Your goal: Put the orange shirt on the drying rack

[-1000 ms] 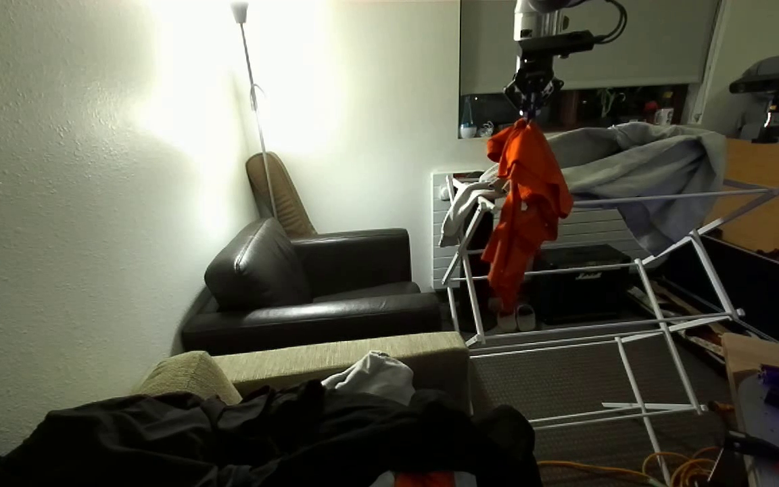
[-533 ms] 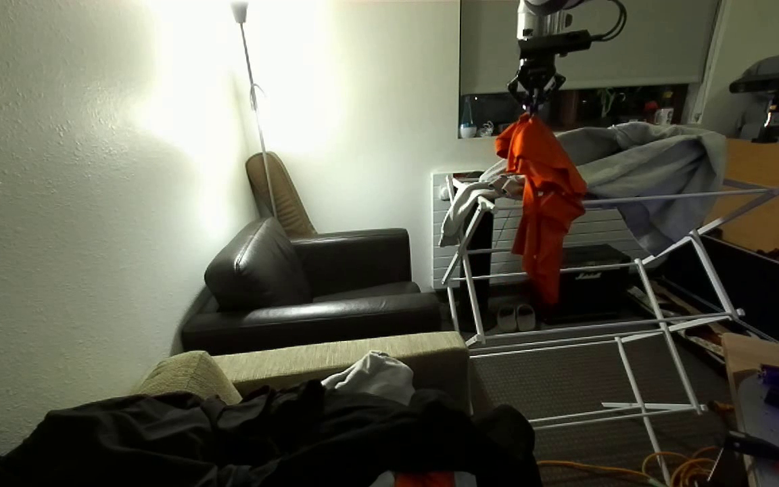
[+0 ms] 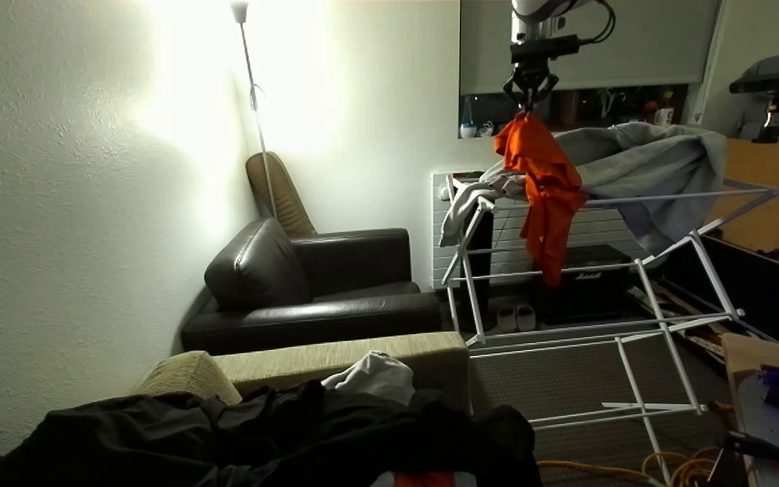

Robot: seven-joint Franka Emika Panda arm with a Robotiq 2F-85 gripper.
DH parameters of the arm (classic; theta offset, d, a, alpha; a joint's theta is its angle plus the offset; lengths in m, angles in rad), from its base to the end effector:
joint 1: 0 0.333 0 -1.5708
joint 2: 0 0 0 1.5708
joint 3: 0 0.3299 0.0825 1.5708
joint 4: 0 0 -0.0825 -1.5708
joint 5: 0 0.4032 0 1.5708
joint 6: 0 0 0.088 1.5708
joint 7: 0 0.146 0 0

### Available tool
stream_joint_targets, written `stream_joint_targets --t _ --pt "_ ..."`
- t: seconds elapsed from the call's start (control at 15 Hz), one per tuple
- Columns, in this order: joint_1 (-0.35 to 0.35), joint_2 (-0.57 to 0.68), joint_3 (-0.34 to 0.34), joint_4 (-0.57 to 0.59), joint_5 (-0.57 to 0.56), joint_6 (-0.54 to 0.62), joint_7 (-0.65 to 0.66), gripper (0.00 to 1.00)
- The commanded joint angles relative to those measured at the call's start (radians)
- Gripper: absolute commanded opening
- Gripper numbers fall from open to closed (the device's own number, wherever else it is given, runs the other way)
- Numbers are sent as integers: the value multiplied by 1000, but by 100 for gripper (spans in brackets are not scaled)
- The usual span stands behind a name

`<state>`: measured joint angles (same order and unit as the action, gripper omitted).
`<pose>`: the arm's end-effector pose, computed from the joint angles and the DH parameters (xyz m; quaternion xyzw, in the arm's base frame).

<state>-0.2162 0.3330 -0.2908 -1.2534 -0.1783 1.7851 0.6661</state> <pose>0.6195 -0.3306 0.5804 0.8326 -0.5269 0.1160 0.1253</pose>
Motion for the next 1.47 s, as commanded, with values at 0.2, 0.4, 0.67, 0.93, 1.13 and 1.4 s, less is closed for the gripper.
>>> stream_joint_targets --t 0.2,0.4,0.67,0.93,1.13,1.4 --pt "-9 100 16 114 34 91 -29 1" --pt "-2 130 33 137 22 150 -45 1" --pt "6 159 58 157 20 213 -76 1" --pt "5 150 96 116 42 271 -104 1" --pt "-2 141 133 84 72 273 -128 1" --pt "-5 119 178 21 129 268 -187 43"
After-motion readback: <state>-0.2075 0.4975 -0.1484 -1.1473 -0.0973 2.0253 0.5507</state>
